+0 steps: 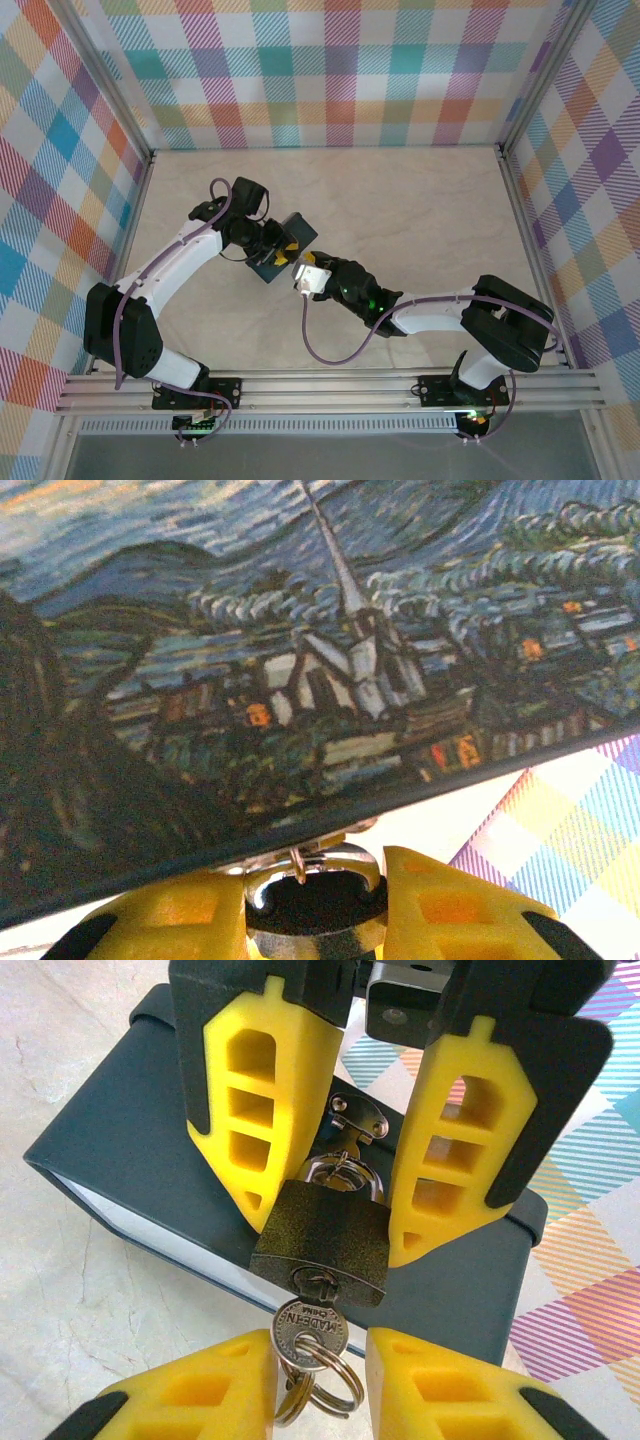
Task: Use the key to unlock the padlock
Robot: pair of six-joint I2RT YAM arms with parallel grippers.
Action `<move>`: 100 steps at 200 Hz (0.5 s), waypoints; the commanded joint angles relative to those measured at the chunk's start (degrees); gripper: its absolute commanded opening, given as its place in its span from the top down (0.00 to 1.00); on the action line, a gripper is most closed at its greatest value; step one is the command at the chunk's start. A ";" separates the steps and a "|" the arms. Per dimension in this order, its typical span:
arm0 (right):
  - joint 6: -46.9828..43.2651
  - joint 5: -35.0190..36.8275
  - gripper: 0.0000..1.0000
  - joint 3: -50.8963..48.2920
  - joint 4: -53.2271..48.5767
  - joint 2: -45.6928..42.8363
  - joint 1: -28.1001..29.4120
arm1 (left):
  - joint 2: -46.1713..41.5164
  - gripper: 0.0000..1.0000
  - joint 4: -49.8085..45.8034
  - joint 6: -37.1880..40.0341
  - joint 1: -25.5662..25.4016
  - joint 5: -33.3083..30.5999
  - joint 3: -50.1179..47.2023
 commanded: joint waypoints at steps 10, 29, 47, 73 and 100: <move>0.17 -1.36 0.74 1.49 2.18 -0.57 -0.35 | -1.64 0.95 1.45 -0.08 -0.16 1.60 1.48; 0.17 -1.44 0.73 1.58 2.94 -0.46 -0.29 | -1.60 0.95 1.51 -0.08 -0.16 1.57 1.40; 0.01 -1.27 0.70 1.62 3.95 -0.53 -0.31 | -1.56 0.95 1.59 -0.08 -0.13 1.61 1.32; -0.11 -2.02 0.73 2.29 2.54 -0.64 -0.30 | -1.52 0.95 1.79 -0.27 -0.14 1.72 1.33; -0.18 -2.18 0.77 2.73 2.03 0.01 -0.29 | -1.56 0.95 1.94 -0.21 -0.16 1.75 1.14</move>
